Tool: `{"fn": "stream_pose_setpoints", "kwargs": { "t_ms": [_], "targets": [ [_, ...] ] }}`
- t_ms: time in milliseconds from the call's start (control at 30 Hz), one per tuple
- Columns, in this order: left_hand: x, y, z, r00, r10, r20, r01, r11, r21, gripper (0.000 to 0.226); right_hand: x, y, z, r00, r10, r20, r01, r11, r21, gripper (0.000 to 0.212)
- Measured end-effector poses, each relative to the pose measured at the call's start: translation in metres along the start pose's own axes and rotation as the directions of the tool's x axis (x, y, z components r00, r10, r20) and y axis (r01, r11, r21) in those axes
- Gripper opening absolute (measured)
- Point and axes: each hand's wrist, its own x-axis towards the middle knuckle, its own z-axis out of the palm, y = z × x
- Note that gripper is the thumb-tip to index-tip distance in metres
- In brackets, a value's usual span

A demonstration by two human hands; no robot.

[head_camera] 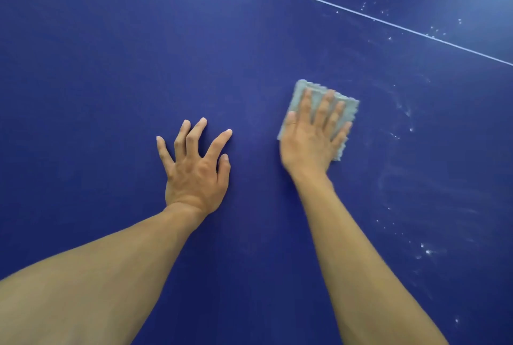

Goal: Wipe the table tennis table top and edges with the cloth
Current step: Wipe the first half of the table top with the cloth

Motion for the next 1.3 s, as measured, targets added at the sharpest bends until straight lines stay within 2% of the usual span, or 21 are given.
{"fn": "stream_pose_setpoints", "kwargs": {
  "t_ms": [67, 133, 200, 267, 300, 367, 467, 533, 600, 667, 733, 800, 867, 967, 1067, 1133, 1200, 1267, 1300],
  "targets": [
    [0.0, 0.0, 0.0, 1.0, -0.001, 0.004, 0.001, 1.0, -0.003, 0.051, -0.021, -0.02, 0.014, 0.97, -0.242, -0.017, 0.24, 0.968, -0.07, 0.059],
    [0.0, 0.001, -0.001, 1.0, 0.002, 0.005, -0.002, 1.0, -0.003, 0.051, -0.049, -0.018, 0.022, 0.876, -0.481, 0.03, 0.481, 0.868, -0.124, 0.058],
    [0.001, 0.0, -0.001, 1.0, 0.005, 0.006, -0.005, 1.0, -0.002, 0.051, -0.058, 0.006, 0.02, 0.816, -0.573, 0.081, 0.578, 0.802, -0.149, 0.057],
    [0.001, -0.001, -0.001, 1.0, 0.006, 0.008, -0.006, 1.0, -0.003, 0.05, -0.045, 0.038, 0.007, 0.859, -0.507, 0.074, 0.511, 0.842, -0.171, 0.058],
    [0.001, -0.001, -0.001, 1.0, 0.009, 0.011, -0.009, 1.0, -0.002, 0.05, -0.029, 0.053, -0.002, 0.905, -0.423, 0.05, 0.425, 0.886, -0.184, 0.059],
    [0.001, -0.001, -0.001, 1.0, 0.012, 0.017, -0.012, 1.0, -0.004, 0.05, 0.018, 0.073, -0.023, 0.986, -0.167, 0.005, 0.165, 0.974, -0.157, 0.059],
    [0.001, -0.001, -0.001, 1.0, 0.008, 0.02, -0.008, 1.0, -0.007, 0.05, 0.102, 0.064, -0.052, 0.987, 0.153, -0.052, -0.154, 0.988, -0.011, 0.06],
    [0.001, -0.001, -0.001, 1.0, 0.013, 0.016, -0.012, 1.0, -0.008, 0.05, 0.142, 0.035, -0.059, 0.971, 0.234, -0.054, -0.233, 0.972, 0.026, 0.061],
    [0.0, -0.002, 0.0, 1.0, 0.019, 0.011, -0.019, 1.0, -0.008, 0.05, 0.152, -0.002, -0.05, 0.99, 0.132, -0.05, -0.133, 0.991, -0.02, 0.061],
    [0.0, -0.001, 0.0, 1.0, 0.018, 0.008, -0.018, 1.0, -0.001, 0.051, 0.128, -0.036, -0.03, 0.989, -0.142, -0.031, 0.139, 0.987, -0.081, 0.06],
    [0.001, -0.001, -0.001, 1.0, 0.019, 0.005, -0.019, 1.0, 0.005, 0.051, 0.082, -0.048, -0.01, 0.909, -0.416, 0.037, 0.417, 0.897, -0.145, 0.06],
    [0.001, -0.001, 0.0, 1.0, 0.018, 0.003, -0.018, 1.0, 0.005, 0.051, 0.048, -0.03, -0.002, 0.844, -0.525, 0.108, 0.536, 0.824, -0.185, 0.061],
    [0.001, -0.002, 0.0, 1.0, 0.021, 0.0, -0.021, 1.0, -0.006, 0.051, 0.052, 0.007, -0.012, 0.889, -0.449, 0.094, 0.458, 0.865, -0.207, 0.061],
    [0.003, 0.0, -0.001, 1.0, 0.022, 0.005, -0.022, 1.0, -0.009, 0.05, 0.101, 0.053, -0.043, 0.988, -0.148, -0.051, 0.137, 0.974, -0.182, 0.06],
    [0.002, 0.001, -0.003, 1.0, 0.024, 0.01, -0.024, 1.0, -0.015, 0.05, 0.159, 0.055, -0.067, 0.985, 0.149, -0.092, -0.154, 0.987, -0.05, 0.061],
    [0.002, 0.0, -0.002, 1.0, 0.028, 0.001, -0.028, 0.999, -0.019, 0.05, 0.184, 0.031, -0.07, 0.971, 0.226, -0.079, -0.228, 0.974, -0.014, 0.062],
    [0.003, -0.002, -0.001, 1.0, 0.023, -0.01, -0.023, 1.0, -0.02, 0.053, 0.188, -0.005, -0.061, 0.991, 0.113, -0.072, -0.117, 0.992, -0.056, 0.06],
    [0.004, 0.0, -0.001, 1.0, 0.009, -0.021, -0.009, 1.0, -0.019, 0.061, 0.169, -0.043, -0.045, 0.985, -0.167, -0.028, 0.163, 0.98, -0.11, 0.059],
    [0.004, 0.0, -0.002, 1.0, 0.001, -0.023, -0.001, 1.0, -0.016, 0.064, 0.15, -0.058, -0.035, 0.949, -0.316, 0.015, 0.315, 0.94, -0.131, 0.058]
  ]
}}
